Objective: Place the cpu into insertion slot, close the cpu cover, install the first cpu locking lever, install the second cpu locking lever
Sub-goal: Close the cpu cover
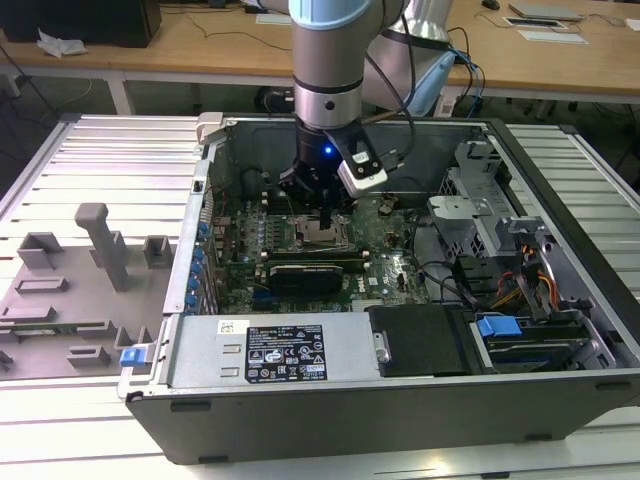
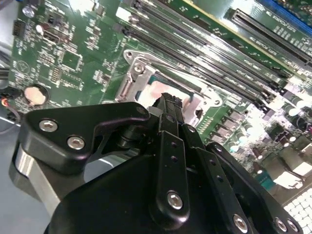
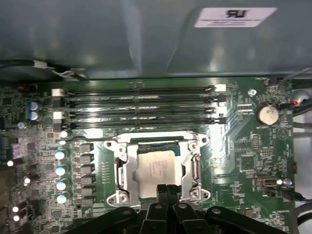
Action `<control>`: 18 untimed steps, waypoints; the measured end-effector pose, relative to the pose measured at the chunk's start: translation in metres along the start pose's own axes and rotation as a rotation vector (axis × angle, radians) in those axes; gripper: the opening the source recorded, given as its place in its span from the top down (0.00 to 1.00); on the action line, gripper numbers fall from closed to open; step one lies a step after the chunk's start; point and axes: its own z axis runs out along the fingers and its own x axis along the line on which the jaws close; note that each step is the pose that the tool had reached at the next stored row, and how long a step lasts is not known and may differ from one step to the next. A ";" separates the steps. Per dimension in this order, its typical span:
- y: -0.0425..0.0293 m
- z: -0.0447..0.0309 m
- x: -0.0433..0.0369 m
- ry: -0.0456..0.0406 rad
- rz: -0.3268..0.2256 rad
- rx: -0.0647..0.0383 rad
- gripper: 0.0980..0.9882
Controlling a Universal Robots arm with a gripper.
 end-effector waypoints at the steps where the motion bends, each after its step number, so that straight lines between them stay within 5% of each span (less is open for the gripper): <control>1: -0.0001 0.0003 0.0023 0.0000 -0.002 0.000 0.99; 18: 0.0046 0.0140 0.0240 0.0002 -0.022 -0.001 0.99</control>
